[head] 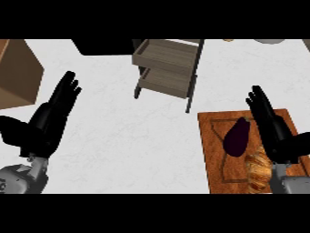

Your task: Pick the croissant from the cutting board and place it in the tiered basket

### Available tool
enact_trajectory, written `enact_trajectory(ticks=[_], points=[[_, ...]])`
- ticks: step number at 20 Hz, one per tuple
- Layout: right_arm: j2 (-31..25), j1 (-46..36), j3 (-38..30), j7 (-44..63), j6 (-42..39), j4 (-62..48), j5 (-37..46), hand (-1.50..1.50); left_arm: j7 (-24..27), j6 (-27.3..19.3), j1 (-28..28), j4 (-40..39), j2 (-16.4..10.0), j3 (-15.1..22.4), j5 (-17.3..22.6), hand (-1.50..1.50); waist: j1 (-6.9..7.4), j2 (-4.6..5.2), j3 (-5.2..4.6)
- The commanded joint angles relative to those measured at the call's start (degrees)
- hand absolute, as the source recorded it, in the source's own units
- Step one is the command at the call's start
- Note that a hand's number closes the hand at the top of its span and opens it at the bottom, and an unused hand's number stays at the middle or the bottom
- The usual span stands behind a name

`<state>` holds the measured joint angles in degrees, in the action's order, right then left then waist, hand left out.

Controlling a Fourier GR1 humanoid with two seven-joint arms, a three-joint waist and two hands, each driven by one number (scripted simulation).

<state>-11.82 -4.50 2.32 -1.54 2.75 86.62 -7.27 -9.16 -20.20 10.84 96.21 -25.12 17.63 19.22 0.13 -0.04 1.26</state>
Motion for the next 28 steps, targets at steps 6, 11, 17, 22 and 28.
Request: enact_trajectory(ticks=[6,11,17,22,28], points=[[-0.4,-12.5,1.3,-0.3,-1.7,12.7,-0.3,1.5,10.2,2.7,0.2,-2.6,-9.6,1.6,-14.7,0.0,-0.08,-0.42,-1.36],[4.8,-2.3,-7.0,7.2,26.5,6.7,14.1,-1.5,10.8,0.7,-2.1,-1.9,-6.6,4.2,-16.3,0.0,-1.31,-0.16,-1.37],[-1.7,1.3,1.2,25.0,21.4,23.0,24.8,-1.5,10.4,3.1,-4.1,-0.5,-6.3,2.6,-17.7,0.0,-0.49,-0.24,-1.35],[-12.6,4.3,4.7,43.1,8.7,21.5,30.6,-1.5,11.8,3.3,-3.6,-2.7,-7.3,1.7,-17.1,0.0,-0.93,-0.28,-1.92],[-21.3,2.4,9.1,65.5,-6.6,28.8,34.8,-1.5,12.4,3.0,-4.3,-2.6,-6.8,2.4,-18.2,0.0,-0.47,-0.46,-1.93]])
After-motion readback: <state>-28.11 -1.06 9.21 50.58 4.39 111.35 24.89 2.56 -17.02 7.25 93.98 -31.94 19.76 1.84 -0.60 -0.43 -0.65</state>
